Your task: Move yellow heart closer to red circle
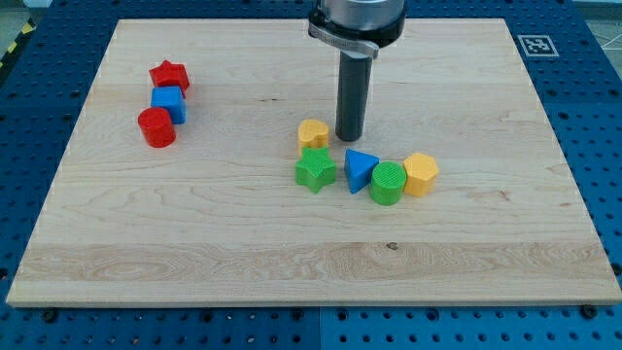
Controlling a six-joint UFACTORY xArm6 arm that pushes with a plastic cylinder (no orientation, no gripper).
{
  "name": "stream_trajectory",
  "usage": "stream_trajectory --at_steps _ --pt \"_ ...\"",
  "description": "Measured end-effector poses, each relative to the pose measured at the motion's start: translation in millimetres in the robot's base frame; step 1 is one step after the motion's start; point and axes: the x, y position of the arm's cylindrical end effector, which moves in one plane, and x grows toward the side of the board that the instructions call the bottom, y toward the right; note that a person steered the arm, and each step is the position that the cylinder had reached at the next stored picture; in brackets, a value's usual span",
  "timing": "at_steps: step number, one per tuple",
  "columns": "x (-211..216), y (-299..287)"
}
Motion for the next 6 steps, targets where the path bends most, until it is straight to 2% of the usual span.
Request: stream_trajectory --at_steps 2,4,6 --pt "7.6 -86.4" --pt "-1.9 -70.9" --pt "-0.8 -134.9"
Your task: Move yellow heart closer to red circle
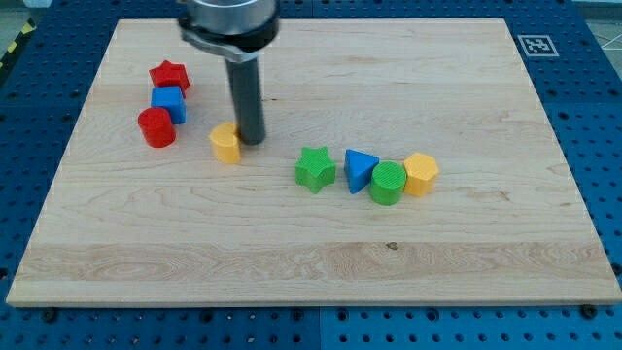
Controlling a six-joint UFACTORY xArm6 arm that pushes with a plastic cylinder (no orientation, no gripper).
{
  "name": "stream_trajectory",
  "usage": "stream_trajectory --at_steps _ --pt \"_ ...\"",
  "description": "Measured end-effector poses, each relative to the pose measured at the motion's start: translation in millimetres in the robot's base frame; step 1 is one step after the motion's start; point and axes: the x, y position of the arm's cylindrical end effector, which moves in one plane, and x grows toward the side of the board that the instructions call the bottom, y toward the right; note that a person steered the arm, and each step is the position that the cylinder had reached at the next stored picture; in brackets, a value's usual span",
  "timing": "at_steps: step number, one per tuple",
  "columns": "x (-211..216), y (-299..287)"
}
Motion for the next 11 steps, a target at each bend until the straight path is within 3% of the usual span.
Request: stream_trajectory --at_steps 2,11 --pt "9.2 -38.1" --pt "74.3 -65.0"
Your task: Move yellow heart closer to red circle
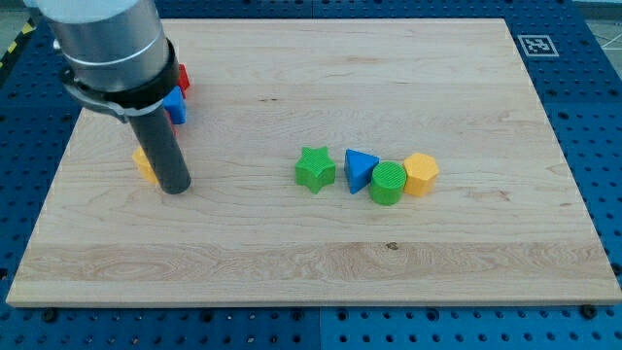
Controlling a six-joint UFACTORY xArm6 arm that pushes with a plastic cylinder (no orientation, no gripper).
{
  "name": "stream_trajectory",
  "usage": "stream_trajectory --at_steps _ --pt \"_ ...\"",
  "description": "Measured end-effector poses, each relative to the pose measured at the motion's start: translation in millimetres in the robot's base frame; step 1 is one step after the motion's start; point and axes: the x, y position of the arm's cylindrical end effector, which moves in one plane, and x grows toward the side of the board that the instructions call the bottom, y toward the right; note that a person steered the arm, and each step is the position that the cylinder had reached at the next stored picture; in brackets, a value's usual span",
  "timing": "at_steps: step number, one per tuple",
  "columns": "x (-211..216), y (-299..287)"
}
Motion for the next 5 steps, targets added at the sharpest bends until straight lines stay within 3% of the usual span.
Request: stream_trajectory --at_steps 2,5 --pt "9.0 -25.4" --pt "-20.7 -26.9"
